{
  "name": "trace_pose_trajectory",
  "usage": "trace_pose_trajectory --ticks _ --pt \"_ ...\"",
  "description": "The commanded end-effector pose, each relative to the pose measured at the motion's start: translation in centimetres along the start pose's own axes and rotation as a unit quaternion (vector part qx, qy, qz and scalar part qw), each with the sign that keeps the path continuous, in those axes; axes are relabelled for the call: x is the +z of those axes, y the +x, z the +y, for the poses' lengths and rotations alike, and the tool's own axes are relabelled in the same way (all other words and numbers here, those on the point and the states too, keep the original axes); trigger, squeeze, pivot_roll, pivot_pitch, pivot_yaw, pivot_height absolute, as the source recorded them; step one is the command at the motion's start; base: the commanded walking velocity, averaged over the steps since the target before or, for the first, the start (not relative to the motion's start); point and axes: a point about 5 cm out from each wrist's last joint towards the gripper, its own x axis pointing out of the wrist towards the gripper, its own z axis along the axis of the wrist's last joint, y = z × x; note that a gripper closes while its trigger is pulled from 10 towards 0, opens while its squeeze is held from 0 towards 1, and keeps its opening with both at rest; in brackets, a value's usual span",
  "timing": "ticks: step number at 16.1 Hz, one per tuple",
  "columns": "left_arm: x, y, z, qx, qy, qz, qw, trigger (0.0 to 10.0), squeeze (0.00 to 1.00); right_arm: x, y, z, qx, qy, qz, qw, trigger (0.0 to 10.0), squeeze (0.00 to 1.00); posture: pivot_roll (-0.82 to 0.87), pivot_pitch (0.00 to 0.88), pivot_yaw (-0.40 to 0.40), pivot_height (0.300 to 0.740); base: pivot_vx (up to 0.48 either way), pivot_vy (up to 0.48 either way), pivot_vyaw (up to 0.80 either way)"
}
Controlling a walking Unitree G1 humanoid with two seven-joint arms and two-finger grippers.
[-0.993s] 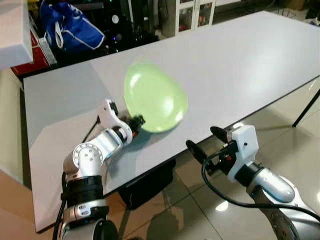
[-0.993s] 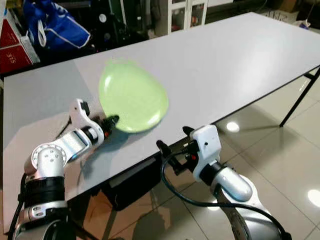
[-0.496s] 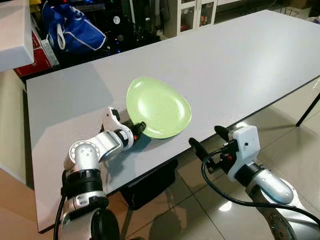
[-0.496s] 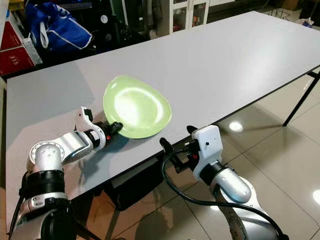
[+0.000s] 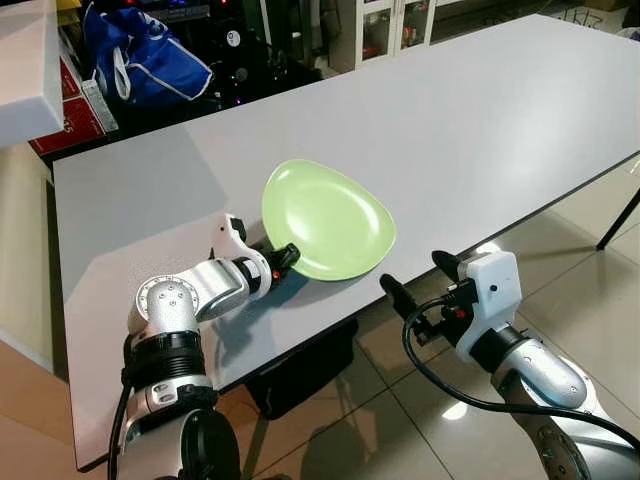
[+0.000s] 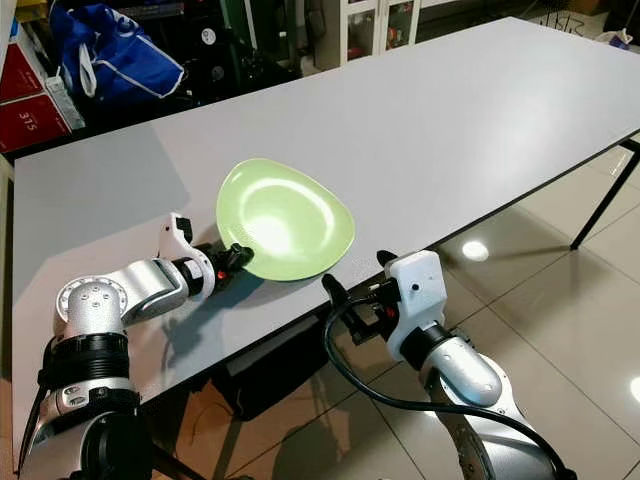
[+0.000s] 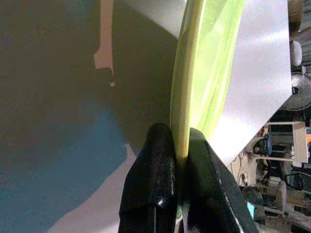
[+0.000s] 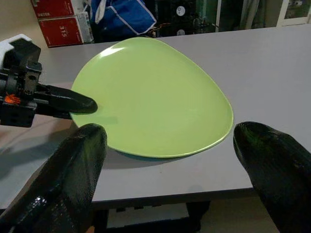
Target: Setting the table
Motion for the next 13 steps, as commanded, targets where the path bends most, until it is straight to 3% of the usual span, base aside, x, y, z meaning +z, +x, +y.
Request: trace_pose_trajectory --ticks 1,2,4,5,6,9,10,13 --pt "0.28 -0.1 0.23 0.018 0.005 0.003 1.0 10.0 0.58 0.4 0.11 -0.17 -0.005 -0.003 -0.011 1.0 10.0 0.0 -0.05 0.0 0.132 0.74 0.0 0.0 0.0" --pt "0.29 -0.11 0.27 0.019 0.004 0.003 1.0 10.0 0.77 0.4 0.12 -0.16 -0.006 -0.003 -0.011 1.0 10.0 0.0 -0.05 0.0 0.132 0.74 0.0 0.0 0.0" --pt "0.33 -0.11 0.42 0.025 0.005 0.004 1.0 10.0 0.68 0.4 0.17 -0.25 -0.01 -0.003 -0.012 1.0 10.0 0.0 -0.05 0.001 0.133 0.74 0.0 0.0 0.0" --pt "0.36 -0.11 0.44 0.027 0.005 0.004 1.0 10.0 0.59 0.42 0.16 -0.24 -0.011 -0.003 -0.012 1.0 10.0 0.0 -0.05 0.002 0.134 0.74 0.0 0.0 0.0" --pt "0.41 -0.12 0.43 0.028 0.006 0.003 1.0 10.0 0.02 0.39 0.17 -0.3 -0.013 -0.003 -0.012 1.0 10.0 0.0 -0.05 0.003 0.134 0.74 0.0 0.0 0.0" --pt "0.52 -0.16 0.33 0.03 0.015 0.005 0.999 10.0 0.0 0.37 0.18 -0.29 -0.017 -0.002 -0.012 1.0 10.0 0.0 -0.05 0.004 0.138 0.74 0.0 0.0 0.0" --pt "0.56 -0.18 0.25 0.029 0.021 0.006 0.999 10.0 1.0 0.37 0.18 -0.27 -0.018 -0.001 -0.012 1.0 10.0 0.0 -0.05 0.004 0.139 0.74 0.0 0.0 0.0" --pt "0.63 -0.24 0.13 0.042 0.051 0.008 0.998 10.0 1.0 0.4 0.24 -0.38 -0.021 0.0 -0.014 1.0 10.0 0.0 -0.05 0.005 0.142 0.74 0.0 0.0 0.0"
